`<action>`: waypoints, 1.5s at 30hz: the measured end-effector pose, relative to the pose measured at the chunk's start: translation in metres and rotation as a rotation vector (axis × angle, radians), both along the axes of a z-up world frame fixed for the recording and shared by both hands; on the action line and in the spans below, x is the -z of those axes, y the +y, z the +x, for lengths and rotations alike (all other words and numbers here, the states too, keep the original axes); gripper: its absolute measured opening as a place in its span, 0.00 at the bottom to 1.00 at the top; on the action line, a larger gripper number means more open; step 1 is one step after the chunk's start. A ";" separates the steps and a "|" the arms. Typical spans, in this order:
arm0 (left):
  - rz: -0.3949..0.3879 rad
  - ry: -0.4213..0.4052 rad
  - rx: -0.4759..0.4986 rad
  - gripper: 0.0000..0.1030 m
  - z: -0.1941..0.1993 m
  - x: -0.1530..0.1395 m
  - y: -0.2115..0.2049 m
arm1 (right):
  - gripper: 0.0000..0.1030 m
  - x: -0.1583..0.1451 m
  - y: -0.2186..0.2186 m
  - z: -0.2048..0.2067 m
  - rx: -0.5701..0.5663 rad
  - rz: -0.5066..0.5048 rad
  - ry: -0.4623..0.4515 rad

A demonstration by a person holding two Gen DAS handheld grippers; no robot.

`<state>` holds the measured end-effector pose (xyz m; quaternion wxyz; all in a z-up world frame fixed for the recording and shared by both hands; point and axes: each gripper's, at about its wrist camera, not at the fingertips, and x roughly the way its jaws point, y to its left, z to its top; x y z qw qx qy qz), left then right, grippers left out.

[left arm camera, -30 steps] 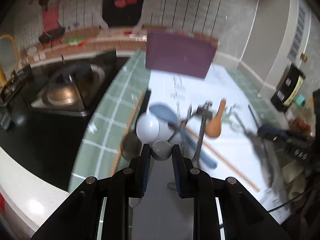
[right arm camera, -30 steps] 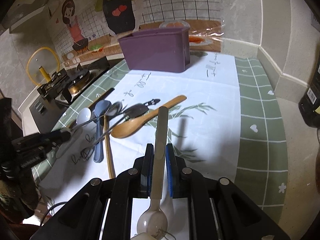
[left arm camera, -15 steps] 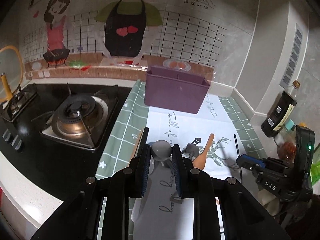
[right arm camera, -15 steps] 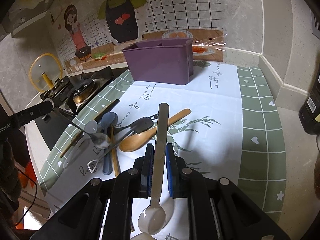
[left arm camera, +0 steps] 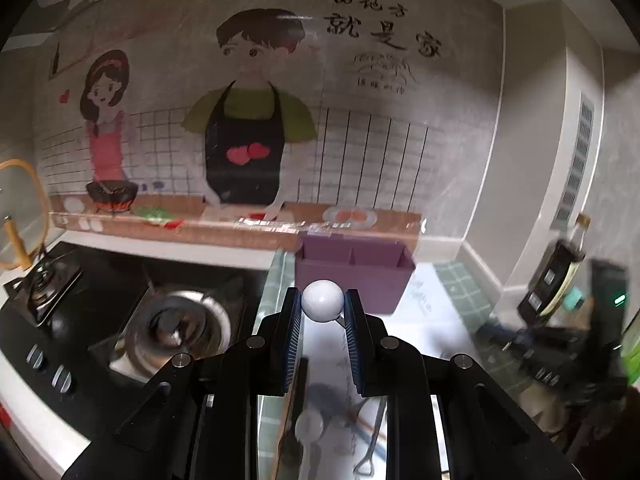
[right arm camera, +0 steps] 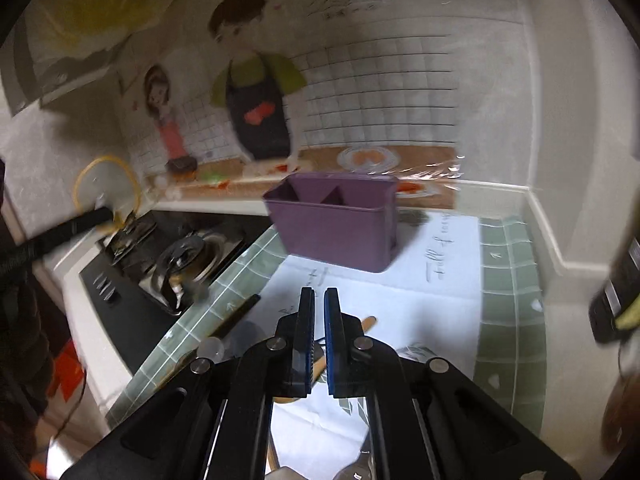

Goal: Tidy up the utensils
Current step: 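Carry both held spoons toward the purple utensil holder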

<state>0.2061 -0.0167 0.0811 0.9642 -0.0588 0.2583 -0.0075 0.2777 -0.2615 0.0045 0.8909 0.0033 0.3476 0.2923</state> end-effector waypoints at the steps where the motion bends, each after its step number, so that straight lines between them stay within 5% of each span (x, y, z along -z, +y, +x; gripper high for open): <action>1: -0.001 0.000 0.002 0.22 0.003 -0.001 0.002 | 0.06 0.002 0.003 0.007 -0.020 -0.019 0.029; 5: -0.022 0.018 0.015 0.22 0.010 0.006 0.009 | 0.16 0.036 0.005 0.024 -0.010 -0.141 0.120; 15: -0.034 0.100 0.001 0.22 -0.007 0.041 0.005 | 0.17 0.119 -0.019 0.038 0.181 -0.218 0.331; 25: -0.052 0.167 -0.005 0.22 -0.022 0.063 -0.009 | 0.11 0.122 0.008 0.019 0.099 -0.360 0.197; 36: -0.062 0.162 -0.016 0.22 -0.024 0.063 -0.011 | 0.10 0.040 -0.018 -0.003 0.111 -0.070 0.043; 37: -0.060 0.154 -0.015 0.22 -0.021 0.060 -0.010 | 0.01 0.035 -0.019 -0.003 0.115 -0.054 0.035; 45: -0.036 0.016 0.008 0.22 0.011 0.000 0.005 | 0.02 -0.048 -0.008 0.019 0.112 0.078 -0.146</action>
